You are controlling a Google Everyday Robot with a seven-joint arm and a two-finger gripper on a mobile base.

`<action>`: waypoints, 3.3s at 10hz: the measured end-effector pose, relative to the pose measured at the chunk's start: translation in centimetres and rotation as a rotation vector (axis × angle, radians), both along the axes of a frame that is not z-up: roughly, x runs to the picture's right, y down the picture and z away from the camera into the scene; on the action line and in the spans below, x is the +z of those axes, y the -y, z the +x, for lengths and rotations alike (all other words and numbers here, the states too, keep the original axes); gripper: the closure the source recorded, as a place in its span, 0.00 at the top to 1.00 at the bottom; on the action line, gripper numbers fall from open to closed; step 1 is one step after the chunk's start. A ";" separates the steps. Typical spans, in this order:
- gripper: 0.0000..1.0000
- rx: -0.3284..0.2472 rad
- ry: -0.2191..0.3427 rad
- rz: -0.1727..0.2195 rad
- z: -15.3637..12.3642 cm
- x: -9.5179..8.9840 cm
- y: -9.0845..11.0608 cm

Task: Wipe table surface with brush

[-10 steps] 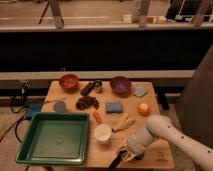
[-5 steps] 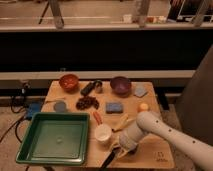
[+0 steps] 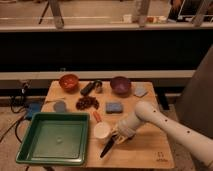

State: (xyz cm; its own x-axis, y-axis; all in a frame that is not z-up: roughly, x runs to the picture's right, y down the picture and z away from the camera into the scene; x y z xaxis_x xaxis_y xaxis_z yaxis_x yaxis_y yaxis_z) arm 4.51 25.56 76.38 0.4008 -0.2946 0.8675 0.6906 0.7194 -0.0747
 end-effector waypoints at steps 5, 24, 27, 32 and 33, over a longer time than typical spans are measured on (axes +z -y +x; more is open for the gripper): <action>0.00 0.067 -0.079 0.065 4.5 1.0 3.4; 0.00 0.039 -0.085 -0.163 2.8 -6.7 -8.4; 0.00 -0.062 -0.001 -0.181 -1.2 -7.1 -9.7; 0.00 -0.085 0.062 -0.063 -1.3 -4.0 -5.4; 0.00 -0.081 0.060 -0.050 -0.9 -3.3 -4.5</action>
State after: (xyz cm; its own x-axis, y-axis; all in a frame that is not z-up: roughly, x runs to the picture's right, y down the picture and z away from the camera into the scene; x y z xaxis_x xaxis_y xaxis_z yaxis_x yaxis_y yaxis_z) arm 3.62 30.06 73.08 0.3246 -0.2798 0.9035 0.7509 0.6571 -0.0662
